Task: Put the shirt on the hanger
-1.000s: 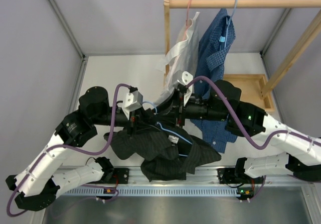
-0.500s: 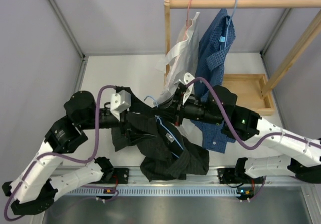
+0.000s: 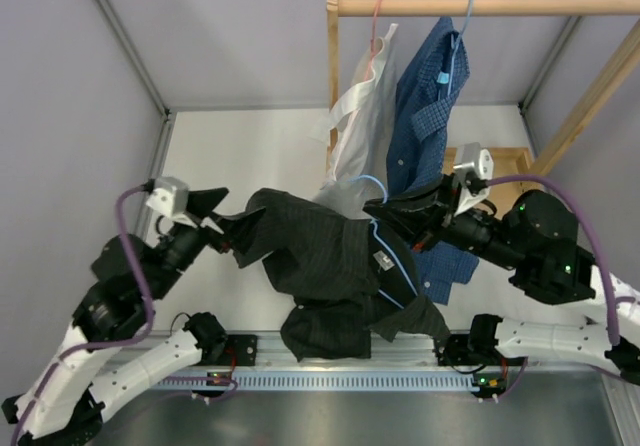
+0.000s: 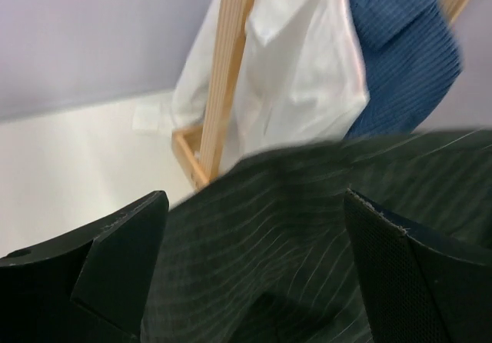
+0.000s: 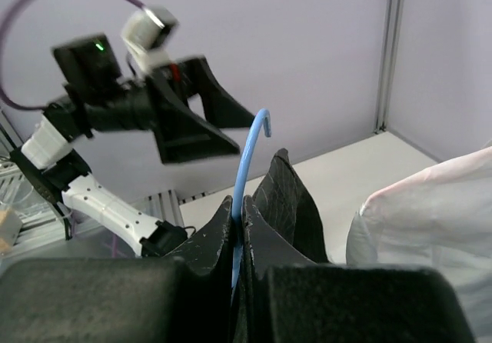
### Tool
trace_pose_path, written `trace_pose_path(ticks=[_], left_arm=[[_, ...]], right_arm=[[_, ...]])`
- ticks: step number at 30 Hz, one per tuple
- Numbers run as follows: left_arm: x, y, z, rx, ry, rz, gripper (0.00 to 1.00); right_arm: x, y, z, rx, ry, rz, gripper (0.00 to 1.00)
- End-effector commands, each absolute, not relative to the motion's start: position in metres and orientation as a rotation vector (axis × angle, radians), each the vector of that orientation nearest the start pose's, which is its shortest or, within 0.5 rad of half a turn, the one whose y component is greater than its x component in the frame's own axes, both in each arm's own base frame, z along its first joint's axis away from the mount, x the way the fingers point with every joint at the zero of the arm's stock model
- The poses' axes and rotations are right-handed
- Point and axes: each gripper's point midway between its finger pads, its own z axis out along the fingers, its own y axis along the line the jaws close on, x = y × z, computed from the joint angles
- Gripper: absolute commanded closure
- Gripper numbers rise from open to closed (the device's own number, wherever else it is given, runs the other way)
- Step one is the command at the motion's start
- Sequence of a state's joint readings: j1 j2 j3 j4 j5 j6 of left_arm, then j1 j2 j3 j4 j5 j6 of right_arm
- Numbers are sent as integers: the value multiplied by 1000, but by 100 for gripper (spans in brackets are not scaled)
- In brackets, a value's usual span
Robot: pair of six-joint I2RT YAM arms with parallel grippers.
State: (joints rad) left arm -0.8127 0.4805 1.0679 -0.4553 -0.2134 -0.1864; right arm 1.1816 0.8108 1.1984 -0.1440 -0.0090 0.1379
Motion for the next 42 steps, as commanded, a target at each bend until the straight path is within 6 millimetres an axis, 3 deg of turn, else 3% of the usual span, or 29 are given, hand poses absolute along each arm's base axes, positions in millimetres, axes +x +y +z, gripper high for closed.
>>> trace_pose_path(ticks=[1, 2, 5, 10, 11, 13, 14, 15, 16, 17, 20, 23, 25, 34, 39, 40, 41, 42], left_arm=[[185, -147, 386, 195, 1486, -697, 2], [187, -155, 372, 212, 1495, -711, 2], [187, -164, 368, 211, 1458, -766, 2], [195, -196, 345, 212, 1459, -889, 4], [198, -201, 344, 200, 1451, -910, 12], [205, -201, 343, 156, 1431, -908, 41], [209, -199, 343, 120, 1432, -898, 74], [215, -194, 342, 77, 1437, -875, 98], [220, -186, 340, 23, 1455, -842, 100], [232, -167, 338, -107, 1464, -761, 100], [243, -121, 323, -348, 1515, -567, 100], [241, -100, 318, -435, 1514, -502, 100], [238, -96, 317, -453, 1502, -514, 100], [239, -90, 294, -587, 1558, -499, 100], [235, -88, 299, -603, 1554, -520, 99], [234, -84, 308, -610, 1538, -521, 98], [233, -83, 316, -598, 1529, -527, 87], [230, -82, 325, -557, 1525, -520, 67]], right_arm=[[92, 246, 512, -682, 1100, 1132, 100], [90, 241, 517, -684, 1087, 1132, 100], [85, 234, 520, -694, 1087, 1134, 100], [83, 233, 527, -716, 1098, 1127, 100], [83, 233, 527, -717, 1096, 1131, 100], [82, 234, 526, -723, 1099, 1134, 100], [82, 234, 526, -721, 1097, 1132, 100], [83, 233, 525, -718, 1100, 1125, 100], [87, 230, 525, -695, 1109, 1108, 100], [89, 225, 523, -684, 1110, 1094, 100], [92, 206, 522, -623, 1106, 1065, 100], [88, 190, 520, -580, 1100, 1078, 100], [85, 184, 523, -554, 1087, 1099, 100], [87, 194, 524, -575, 1100, 1100, 100], [88, 196, 537, -574, 1083, 1102, 100], [89, 200, 539, -581, 1085, 1097, 100], [86, 194, 558, -562, 1051, 1112, 100], [86, 194, 566, -566, 1057, 1107, 100]])
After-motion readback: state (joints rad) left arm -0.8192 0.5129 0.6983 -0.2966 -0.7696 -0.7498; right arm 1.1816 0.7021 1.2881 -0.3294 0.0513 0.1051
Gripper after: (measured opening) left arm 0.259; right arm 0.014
